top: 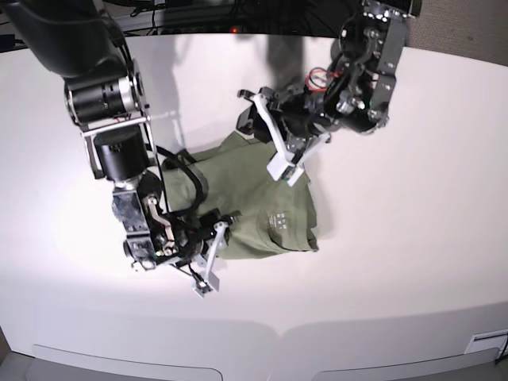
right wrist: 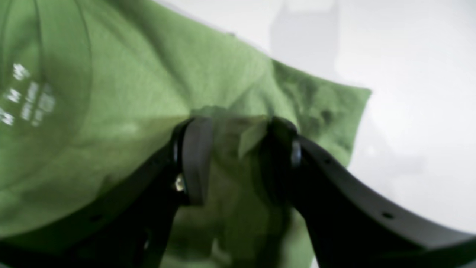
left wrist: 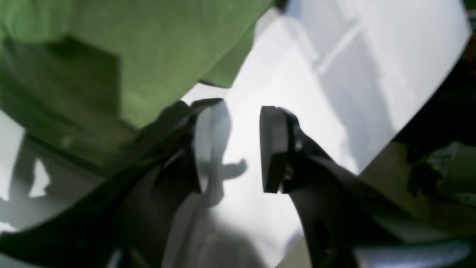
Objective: Fold the T-shirt properly
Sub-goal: 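Lift the shirt bundle with both grippers, flip it, and set it down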
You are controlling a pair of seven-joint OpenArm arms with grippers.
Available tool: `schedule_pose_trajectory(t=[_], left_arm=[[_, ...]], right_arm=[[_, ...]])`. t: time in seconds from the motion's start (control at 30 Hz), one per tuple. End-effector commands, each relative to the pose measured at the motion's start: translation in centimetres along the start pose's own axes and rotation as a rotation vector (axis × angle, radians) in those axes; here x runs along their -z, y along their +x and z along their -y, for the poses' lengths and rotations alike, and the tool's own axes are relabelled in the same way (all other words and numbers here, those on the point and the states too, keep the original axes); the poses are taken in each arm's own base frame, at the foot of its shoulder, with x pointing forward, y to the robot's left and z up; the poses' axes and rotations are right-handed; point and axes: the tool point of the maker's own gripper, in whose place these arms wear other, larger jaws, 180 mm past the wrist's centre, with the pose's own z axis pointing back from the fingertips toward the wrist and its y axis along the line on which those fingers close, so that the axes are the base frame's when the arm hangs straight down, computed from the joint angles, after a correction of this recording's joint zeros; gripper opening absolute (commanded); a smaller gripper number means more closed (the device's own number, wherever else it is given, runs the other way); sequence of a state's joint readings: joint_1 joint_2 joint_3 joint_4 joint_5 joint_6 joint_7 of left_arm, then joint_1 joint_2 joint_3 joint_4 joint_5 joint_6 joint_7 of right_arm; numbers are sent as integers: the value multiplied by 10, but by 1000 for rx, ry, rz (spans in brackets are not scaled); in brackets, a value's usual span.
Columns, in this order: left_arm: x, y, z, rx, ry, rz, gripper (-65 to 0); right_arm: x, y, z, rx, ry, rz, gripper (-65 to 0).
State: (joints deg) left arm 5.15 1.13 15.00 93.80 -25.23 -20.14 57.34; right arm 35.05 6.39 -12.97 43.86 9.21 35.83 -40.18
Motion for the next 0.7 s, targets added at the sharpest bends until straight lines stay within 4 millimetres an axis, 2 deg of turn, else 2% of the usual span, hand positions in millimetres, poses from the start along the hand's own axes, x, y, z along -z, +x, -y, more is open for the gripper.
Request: schedule_pose_trajectory(t=[0.0, 0.17, 0.5, 0.67], left_arm=[[-1, 19, 5, 20, -14, 59, -435], [9, 13, -8, 16, 13, 20, -435], [32, -1, -35, -34, 33, -74, -435], [37, -2, -49, -19, 77, -69, -435]], right_arm=[[-9, 15, 10, -16, -23, 29, -385], [-7, -15, 9, 47, 16, -28, -385], [-8, -44, 6, 54, 54, -78, -385], [-12, -66, 5, 43, 48, -100, -385]])
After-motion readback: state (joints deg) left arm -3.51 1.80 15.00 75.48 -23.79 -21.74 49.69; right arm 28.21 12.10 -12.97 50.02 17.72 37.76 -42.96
